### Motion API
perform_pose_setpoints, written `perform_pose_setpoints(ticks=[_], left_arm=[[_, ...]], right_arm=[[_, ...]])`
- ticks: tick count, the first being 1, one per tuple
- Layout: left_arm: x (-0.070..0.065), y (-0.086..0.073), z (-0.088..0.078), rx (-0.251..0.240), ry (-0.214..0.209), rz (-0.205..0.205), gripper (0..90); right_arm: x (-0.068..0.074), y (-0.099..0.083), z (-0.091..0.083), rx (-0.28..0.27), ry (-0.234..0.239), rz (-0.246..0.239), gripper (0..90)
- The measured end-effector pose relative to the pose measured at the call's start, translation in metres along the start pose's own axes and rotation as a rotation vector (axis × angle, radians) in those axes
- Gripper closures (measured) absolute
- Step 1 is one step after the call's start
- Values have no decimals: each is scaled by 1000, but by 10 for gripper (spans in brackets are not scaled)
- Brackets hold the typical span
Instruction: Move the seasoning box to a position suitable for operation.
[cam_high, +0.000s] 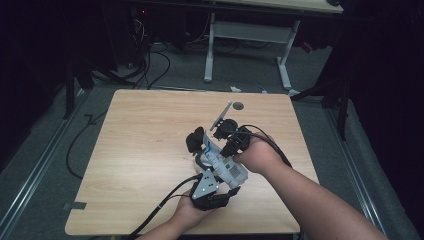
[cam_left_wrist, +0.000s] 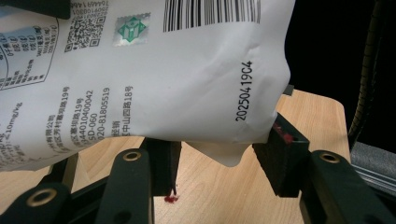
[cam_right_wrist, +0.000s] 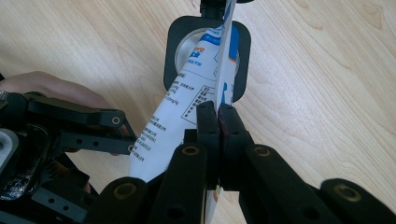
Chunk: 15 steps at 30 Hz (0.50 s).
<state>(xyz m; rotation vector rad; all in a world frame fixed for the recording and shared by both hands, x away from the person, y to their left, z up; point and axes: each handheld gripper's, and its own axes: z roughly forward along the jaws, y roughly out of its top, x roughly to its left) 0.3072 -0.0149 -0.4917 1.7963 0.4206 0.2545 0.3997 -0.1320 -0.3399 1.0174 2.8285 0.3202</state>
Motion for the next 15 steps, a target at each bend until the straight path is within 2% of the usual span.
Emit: perform_pose_setpoints(ticks=[15], left_arm=[[0,-2,0,9,1,8,529]], right_arm=[[0,-3,0,-4,2,0,893]])
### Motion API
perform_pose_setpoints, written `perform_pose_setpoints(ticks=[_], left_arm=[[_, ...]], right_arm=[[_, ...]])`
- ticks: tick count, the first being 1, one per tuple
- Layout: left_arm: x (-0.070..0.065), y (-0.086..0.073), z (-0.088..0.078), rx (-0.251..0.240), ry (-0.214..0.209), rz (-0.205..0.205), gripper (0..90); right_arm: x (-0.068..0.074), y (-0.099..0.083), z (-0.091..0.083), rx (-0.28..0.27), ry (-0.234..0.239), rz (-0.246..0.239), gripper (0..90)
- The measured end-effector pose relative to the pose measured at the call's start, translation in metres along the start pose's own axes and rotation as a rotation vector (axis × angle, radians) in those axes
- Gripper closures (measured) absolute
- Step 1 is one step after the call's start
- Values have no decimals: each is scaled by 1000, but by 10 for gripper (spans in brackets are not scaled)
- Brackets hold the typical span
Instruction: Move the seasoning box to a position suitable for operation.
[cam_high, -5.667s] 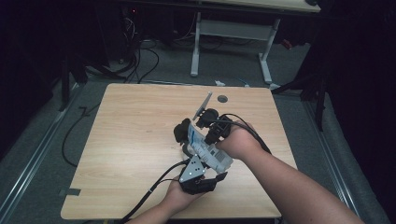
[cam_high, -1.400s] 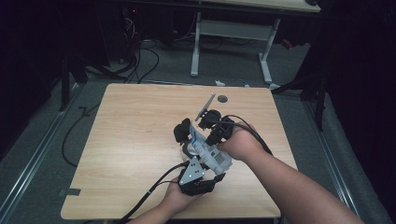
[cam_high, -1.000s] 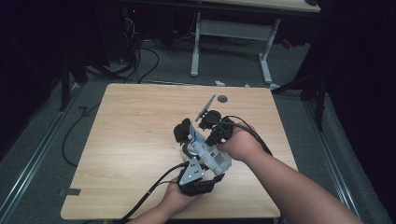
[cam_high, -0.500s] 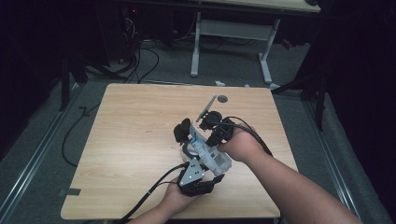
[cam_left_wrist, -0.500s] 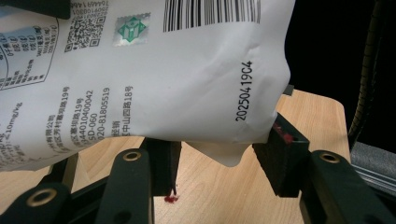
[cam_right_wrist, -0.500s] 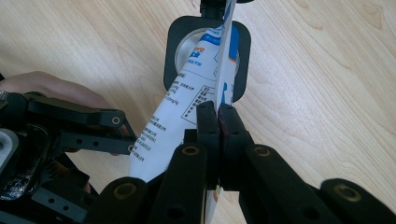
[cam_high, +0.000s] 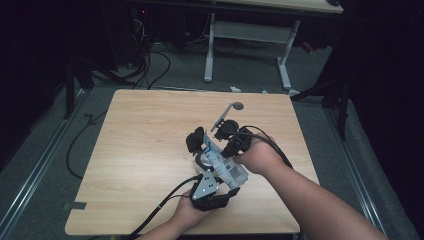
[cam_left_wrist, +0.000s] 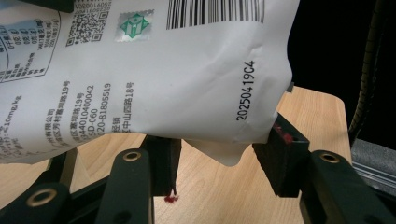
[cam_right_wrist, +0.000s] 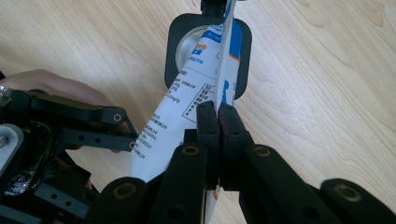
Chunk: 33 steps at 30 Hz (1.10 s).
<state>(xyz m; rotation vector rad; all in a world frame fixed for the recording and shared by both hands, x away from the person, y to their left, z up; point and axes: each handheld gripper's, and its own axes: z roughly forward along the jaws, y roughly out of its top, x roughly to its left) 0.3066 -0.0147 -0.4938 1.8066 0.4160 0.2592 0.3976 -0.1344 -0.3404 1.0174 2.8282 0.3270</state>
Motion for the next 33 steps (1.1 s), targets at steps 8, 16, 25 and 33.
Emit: perform_pose_setpoints(ticks=[8,16,25,33], left_arm=[[0,-1,0,1,2,0,531],[1,-4,1,10,3,2,532],[2,-6,3,21,5,6,535],[3,-9,4,32,10,1,544]], right_arm=[[0,-1,-1,1,1,9,893],[0,-1,1,2,5,9,893],[-1,-4,1,0,6,20,893],[-2,-7,-1,-7,5,19,893]])
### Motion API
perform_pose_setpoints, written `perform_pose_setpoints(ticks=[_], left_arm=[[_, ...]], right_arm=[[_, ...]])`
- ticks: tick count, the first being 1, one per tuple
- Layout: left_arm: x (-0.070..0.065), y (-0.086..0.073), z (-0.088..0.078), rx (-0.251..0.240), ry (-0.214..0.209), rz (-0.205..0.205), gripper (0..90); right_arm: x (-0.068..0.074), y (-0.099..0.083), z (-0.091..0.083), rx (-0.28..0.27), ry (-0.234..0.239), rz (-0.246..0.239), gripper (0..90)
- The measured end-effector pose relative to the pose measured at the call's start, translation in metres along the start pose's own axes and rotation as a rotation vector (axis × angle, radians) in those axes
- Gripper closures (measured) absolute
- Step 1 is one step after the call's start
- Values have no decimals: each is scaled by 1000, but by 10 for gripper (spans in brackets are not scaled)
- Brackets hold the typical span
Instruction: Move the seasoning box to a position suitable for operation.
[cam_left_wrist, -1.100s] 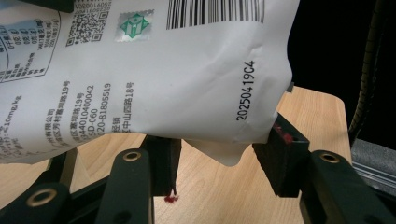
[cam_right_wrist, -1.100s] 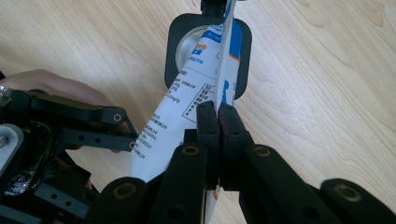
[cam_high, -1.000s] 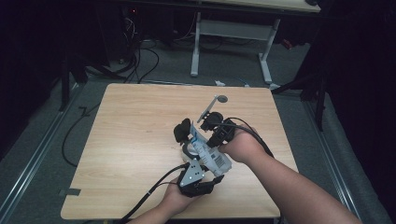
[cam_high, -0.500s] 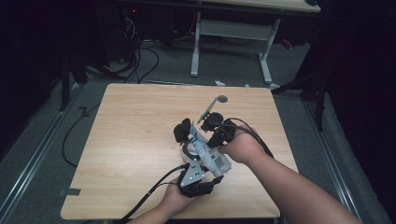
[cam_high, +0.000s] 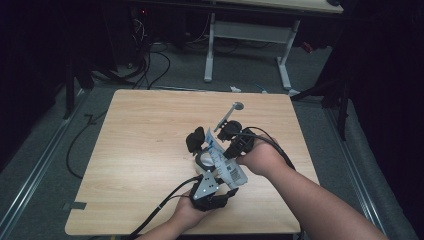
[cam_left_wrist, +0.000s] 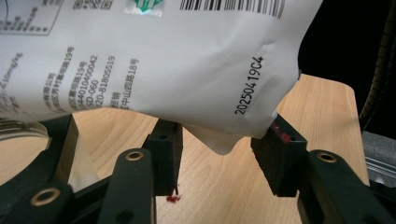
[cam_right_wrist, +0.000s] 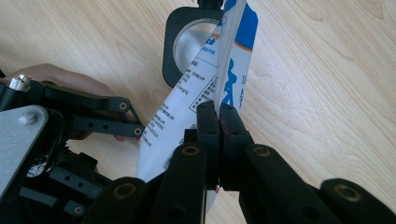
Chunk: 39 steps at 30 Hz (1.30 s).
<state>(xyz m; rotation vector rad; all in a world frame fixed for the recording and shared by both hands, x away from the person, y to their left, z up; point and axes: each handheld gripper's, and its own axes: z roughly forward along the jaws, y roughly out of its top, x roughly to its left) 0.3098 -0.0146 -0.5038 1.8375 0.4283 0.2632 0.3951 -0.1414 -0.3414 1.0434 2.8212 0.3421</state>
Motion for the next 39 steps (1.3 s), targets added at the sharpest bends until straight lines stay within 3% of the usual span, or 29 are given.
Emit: perform_pose_setpoints(ticks=[39], left_arm=[[11,-15,12,88,24,-68,554]], right_arm=[[0,-5,5,-4,15,11,892]])
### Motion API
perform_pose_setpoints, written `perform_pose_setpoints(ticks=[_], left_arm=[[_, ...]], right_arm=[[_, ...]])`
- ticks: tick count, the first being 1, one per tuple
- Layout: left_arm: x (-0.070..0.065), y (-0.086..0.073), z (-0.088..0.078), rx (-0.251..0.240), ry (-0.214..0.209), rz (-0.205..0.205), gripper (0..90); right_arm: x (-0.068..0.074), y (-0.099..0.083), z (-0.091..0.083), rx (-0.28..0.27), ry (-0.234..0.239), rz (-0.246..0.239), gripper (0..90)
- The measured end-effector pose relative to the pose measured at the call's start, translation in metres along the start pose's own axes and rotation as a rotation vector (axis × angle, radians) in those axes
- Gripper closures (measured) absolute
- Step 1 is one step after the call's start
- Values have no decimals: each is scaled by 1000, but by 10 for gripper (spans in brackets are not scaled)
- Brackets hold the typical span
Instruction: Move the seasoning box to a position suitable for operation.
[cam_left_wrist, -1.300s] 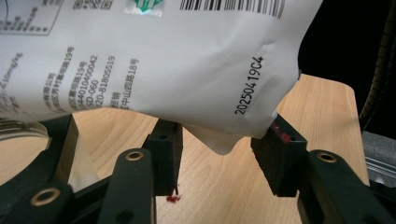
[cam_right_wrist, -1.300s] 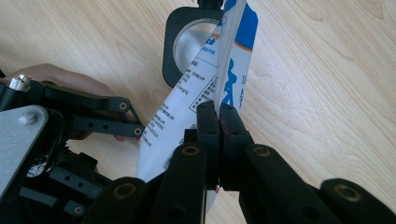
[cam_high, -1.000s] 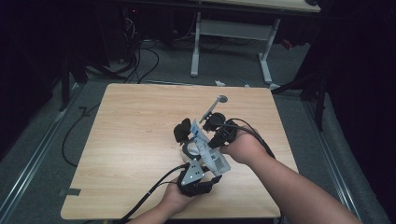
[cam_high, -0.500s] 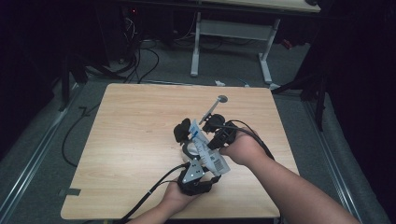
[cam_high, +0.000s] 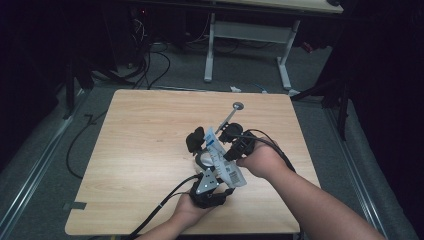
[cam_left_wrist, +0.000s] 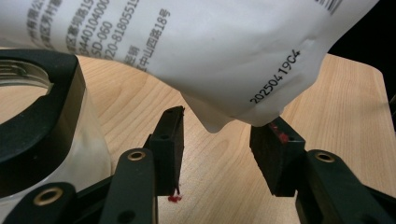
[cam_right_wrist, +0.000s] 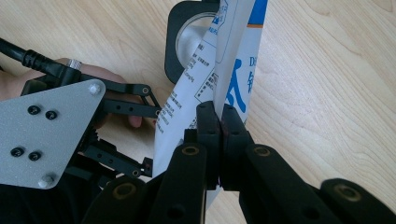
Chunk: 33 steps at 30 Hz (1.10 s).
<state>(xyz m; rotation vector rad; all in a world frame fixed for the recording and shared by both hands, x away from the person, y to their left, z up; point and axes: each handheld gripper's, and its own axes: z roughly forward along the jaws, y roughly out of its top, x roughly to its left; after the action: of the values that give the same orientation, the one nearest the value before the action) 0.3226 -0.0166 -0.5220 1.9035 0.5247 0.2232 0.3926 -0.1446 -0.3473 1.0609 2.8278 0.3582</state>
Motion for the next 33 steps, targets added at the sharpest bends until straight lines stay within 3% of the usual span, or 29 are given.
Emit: perform_pose_setpoints(ticks=[12,22,31,33], left_arm=[[-1,0,-1,4,-15,-3,526],[-4,-1,-6,26,-19,25,479],[3,-7,-29,38,7,34,455],[9,-12,-44,29,27,23,454]], right_arm=[[-1,1,0,-5,-16,-3,895],[-4,-3,0,-8,-6,10,894],[-3,-5,1,-18,1,7,893],[-3,-6,1,-23,3,6,893]])
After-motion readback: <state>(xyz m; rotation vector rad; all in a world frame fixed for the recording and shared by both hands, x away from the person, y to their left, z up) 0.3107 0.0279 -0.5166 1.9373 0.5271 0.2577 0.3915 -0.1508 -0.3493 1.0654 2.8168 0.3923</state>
